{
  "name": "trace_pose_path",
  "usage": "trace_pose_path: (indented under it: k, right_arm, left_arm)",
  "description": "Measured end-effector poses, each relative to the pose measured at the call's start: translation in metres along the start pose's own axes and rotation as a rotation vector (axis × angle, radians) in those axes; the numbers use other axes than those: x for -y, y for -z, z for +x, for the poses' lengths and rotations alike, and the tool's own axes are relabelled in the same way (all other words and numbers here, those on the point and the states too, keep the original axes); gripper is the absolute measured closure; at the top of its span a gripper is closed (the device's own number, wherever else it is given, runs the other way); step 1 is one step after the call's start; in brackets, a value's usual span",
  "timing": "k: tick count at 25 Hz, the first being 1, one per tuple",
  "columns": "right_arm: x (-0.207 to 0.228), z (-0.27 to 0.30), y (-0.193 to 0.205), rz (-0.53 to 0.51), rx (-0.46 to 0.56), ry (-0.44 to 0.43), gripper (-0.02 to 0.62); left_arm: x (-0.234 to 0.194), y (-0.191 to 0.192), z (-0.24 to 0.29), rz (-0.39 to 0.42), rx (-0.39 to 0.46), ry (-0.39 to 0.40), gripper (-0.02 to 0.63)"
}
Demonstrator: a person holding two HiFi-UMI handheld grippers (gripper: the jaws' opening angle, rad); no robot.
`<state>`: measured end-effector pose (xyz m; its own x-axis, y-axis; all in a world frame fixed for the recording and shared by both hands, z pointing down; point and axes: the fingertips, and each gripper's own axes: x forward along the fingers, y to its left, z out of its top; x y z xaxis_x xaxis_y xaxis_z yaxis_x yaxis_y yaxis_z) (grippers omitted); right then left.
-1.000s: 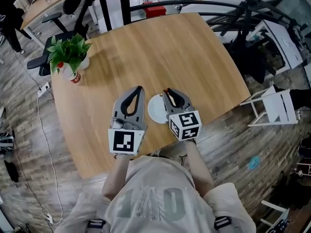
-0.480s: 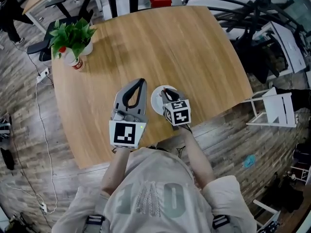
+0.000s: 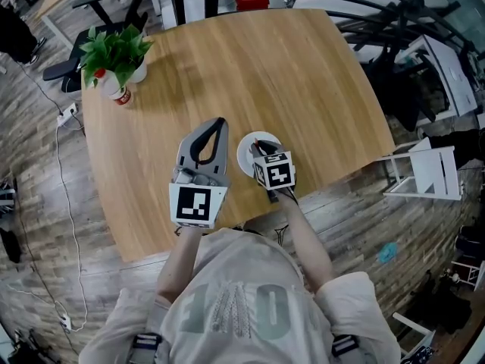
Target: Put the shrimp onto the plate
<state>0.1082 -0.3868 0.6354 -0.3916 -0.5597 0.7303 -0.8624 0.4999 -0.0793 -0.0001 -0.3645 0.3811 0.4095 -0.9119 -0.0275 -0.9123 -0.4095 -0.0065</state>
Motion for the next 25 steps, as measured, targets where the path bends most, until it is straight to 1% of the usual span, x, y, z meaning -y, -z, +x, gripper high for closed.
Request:
trace_pose_path:
  k: [4, 6, 7, 9, 10, 12, 15, 20, 23, 25]
  right_arm:
    - [0.004, 0.001, 0.006, -0.005, -0.039, 0.015, 0.529]
    - [0.003, 0.002, 0.007, -0.017, -0.048, 0.004, 0.529]
    - [0.001, 0.002, 0.007, -0.013, -0.048, -0.006, 0.519]
    - [-0.003, 0.002, 0.004, 0.014, -0.042, -0.03, 0.47]
    - [-0.004, 0.001, 0.002, 0.029, -0.036, -0.038, 0.459]
    - [-0.005, -0.003, -0.004, 0.043, -0.013, -0.041, 0.459]
    - [-0.005, -0.008, -0.014, 0.037, 0.021, -0.034, 0.459]
    - [-0.001, -0.018, -0.032, 0.049, 0.076, -0.015, 0.459]
    - [-0.001, -0.029, -0.053, 0.068, 0.139, 0.001, 0.459]
    - [-0.003, -0.04, -0.073, 0.047, 0.193, 0.01, 0.46]
  left_arm:
    - [-0.001, 0.0, -0.001, 0.001, 0.001, -0.003, 0.597]
    - [-0.002, 0.001, -0.001, -0.002, 0.002, -0.005, 0.597]
    - [-0.002, 0.001, -0.002, 0.0, 0.005, -0.004, 0.597]
    - [-0.002, 0.0, -0.001, 0.004, 0.008, -0.002, 0.597]
    - [-0.002, 0.0, -0.001, 0.003, 0.006, -0.002, 0.597]
    - [-0.001, -0.001, -0.002, -0.006, 0.001, -0.003, 0.597]
    - [0.001, -0.001, -0.003, -0.008, -0.002, 0.0, 0.597]
    - [0.002, -0.002, -0.004, 0.008, 0.013, 0.005, 0.597]
    - [0.002, -0.002, -0.003, 0.003, 0.007, 0.006, 0.597]
    - [0.003, -0.003, -0.004, -0.005, 0.009, 0.008, 0.597]
